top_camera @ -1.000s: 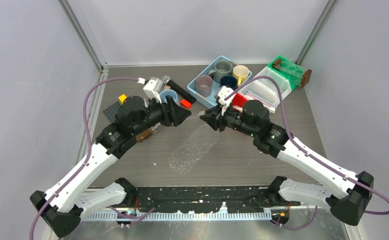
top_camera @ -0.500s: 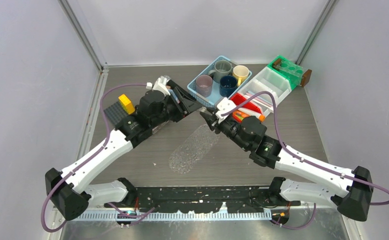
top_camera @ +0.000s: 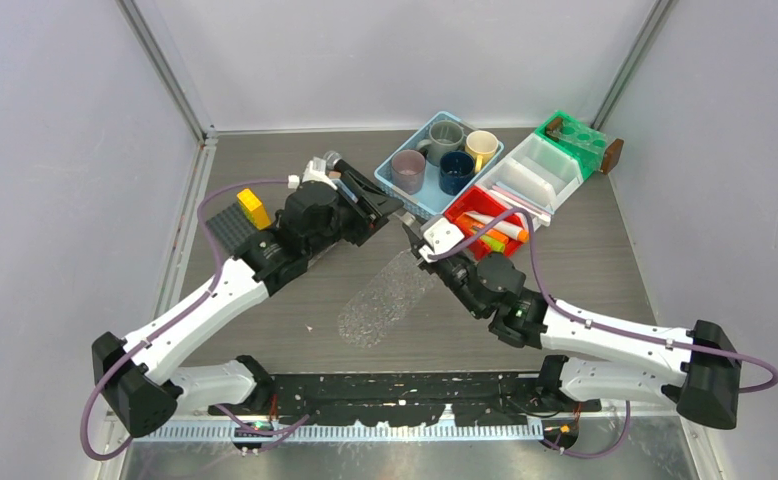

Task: Prepare toiletry sets of a toothbrush and toothpaste on the tray
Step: Pick up the toothbrush from the storage box.

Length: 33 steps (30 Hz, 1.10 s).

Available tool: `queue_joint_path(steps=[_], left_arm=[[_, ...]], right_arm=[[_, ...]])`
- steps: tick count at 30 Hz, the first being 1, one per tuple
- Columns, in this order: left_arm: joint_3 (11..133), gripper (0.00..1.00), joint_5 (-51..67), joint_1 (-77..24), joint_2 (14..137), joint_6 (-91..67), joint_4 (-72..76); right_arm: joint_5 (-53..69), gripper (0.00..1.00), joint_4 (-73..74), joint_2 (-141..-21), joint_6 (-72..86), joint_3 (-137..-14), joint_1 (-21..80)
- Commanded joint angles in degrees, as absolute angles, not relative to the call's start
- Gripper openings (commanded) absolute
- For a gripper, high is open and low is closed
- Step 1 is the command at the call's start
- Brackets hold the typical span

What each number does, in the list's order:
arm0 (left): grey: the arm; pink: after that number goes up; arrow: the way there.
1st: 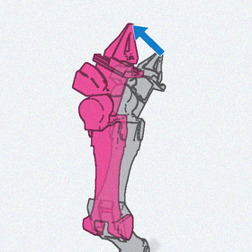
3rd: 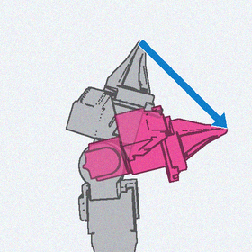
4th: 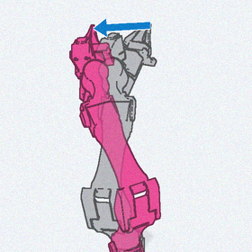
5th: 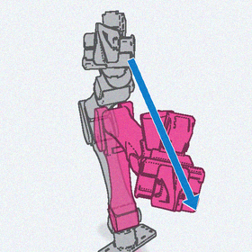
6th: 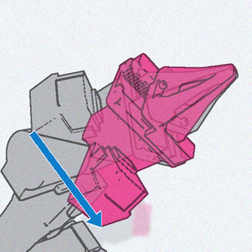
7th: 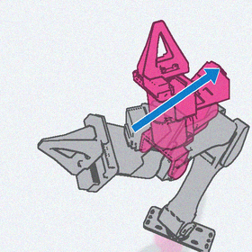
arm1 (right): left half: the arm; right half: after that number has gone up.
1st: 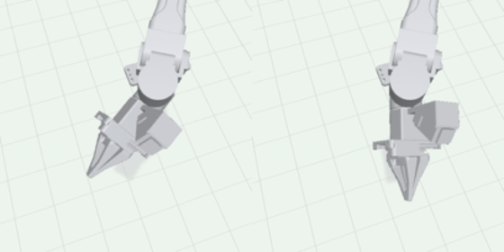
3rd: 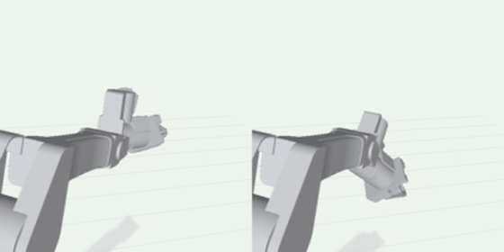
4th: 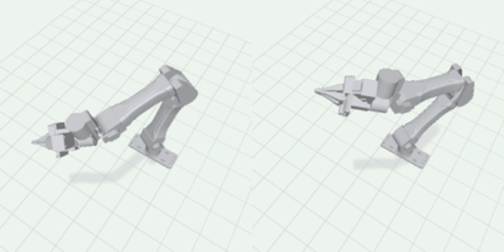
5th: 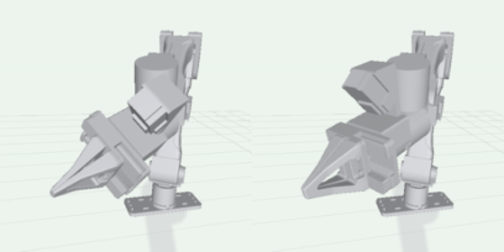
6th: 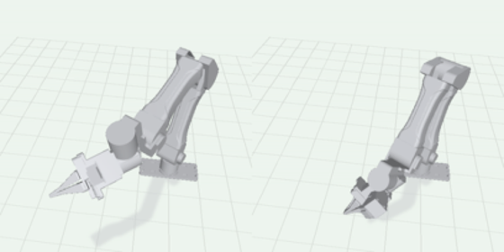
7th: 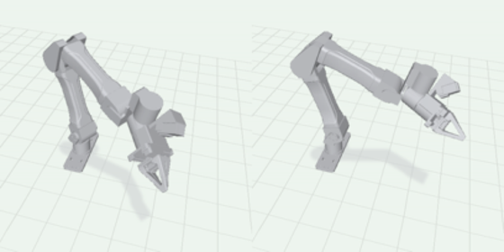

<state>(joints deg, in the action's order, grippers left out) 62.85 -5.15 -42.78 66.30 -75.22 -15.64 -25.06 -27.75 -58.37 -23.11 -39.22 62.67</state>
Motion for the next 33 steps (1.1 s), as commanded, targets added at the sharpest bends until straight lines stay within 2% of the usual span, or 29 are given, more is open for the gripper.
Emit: queue_joint_path(steps=[1, 7, 15, 19, 22, 24, 26, 29, 33], left_arm=[[65.71, 0.59, -6.98, -43.08, 67.0, -78.25, -17.74], [66.02, 0.57, -5.61, -43.22, 68.73, -80.93, -18.24], [66.91, 0.44, -5.63, -43.42, 70.06, -82.78, -17.49], [66.16, 0.28, -6.36, -43.42, 69.51, -83.77, -16.14], [65.97, 0.08, -7.09, -43.42, 69.09, -84.11, -15.37], [66.07, 0.0, -7.21, -43.42, 68.94, -84.11, -15.3], [66.18, 0.0, -7.08, -43.42, 68.93, -83.84, -15.29], [66.35, 0.0, -5.91, -43.42, 69.1, -82.44, -15.39], [67.14, 0.0, -4.6, -43.42, 68.98, -78.32, -17.74]], right_arm=[[-28.69, 0.01, -35.33, -59.12, -26.87, -38.92, 63.95], [-30.18, 0.01, -38.21, -60.53, -29.68, -38.38, 65.79], [-31.05, 0.01, -39.81, -62.05, -32.18, -37.7, 67.47], [-31.66, 0.01, -40.03, -62.1, -33.06, -37.26, 68.03], [-31.95, 0.03, -39.62, -61.89, -33.29, -37.03, 68.55], [-32.24, 0.07, -39.06, -61.58, -33.23, -36.89, 68.72], [-32.58, 0.15, -38.53, -61.08, -33.15, -36.79, 68.85], [-32.92, 0.32, -37.12, -59.86, -32.44, -36.83, 68.94], [-33.2, 0.49, -33.36, -57.4, -30.58, -37.14, 68.99]])
